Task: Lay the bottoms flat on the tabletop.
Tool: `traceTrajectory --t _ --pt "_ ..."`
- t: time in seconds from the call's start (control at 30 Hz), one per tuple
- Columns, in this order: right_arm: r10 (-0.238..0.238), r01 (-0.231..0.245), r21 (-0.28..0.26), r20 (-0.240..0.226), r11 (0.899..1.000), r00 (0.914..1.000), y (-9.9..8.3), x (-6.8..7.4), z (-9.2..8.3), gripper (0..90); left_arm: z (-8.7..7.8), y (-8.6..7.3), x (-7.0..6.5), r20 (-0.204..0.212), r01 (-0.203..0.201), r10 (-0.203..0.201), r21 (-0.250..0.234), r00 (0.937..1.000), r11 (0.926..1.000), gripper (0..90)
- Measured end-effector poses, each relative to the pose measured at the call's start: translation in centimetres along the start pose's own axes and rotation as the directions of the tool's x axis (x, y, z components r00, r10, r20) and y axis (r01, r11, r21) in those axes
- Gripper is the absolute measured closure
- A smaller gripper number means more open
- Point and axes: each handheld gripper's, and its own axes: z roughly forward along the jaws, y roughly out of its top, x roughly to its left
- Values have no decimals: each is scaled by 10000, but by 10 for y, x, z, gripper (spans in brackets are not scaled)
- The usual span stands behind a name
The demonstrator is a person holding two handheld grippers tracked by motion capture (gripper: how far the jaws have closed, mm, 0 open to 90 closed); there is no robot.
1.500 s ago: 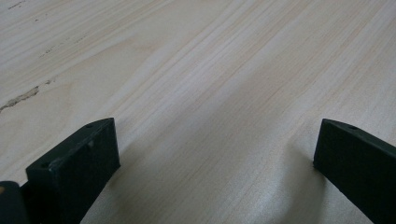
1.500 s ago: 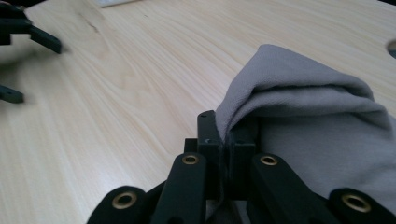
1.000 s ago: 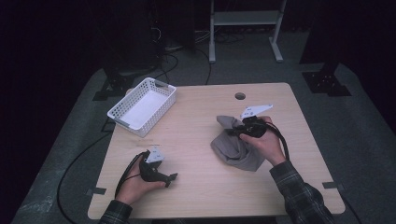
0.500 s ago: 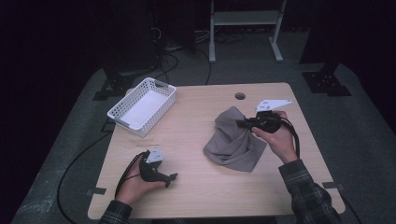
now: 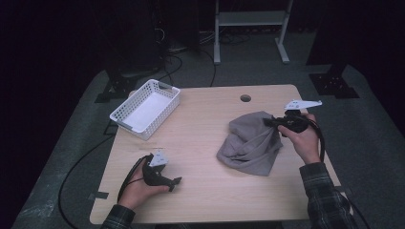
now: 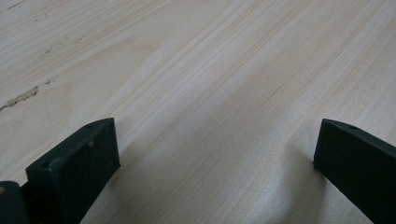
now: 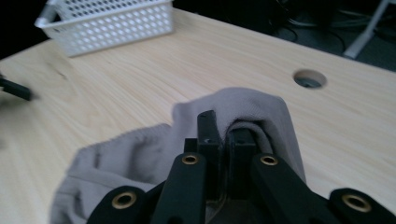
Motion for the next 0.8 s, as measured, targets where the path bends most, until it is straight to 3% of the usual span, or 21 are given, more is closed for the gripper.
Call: traceTrajectory --t 0.33,0.57,0.67,0.8 --pt "855 -928 951 782 9911 9933 -36 -34 16 857 0 0 0 8 -2 2 25 10000 10000 0" --pt "912 -1152 1861 1326 9758 9870 -60 -46 32 856 0 0 0 7 -1 1 25 10000 10000 0" --pt "643 -1002 2389 1535 9658 9860 -68 -46 40 855 0 0 0 8 0 0 27 10000 10000 0" --pt "623 -972 2437 1471 9650 9872 -70 -46 44 816 0 0 0 4 5 -5 23 10000 10000 0"
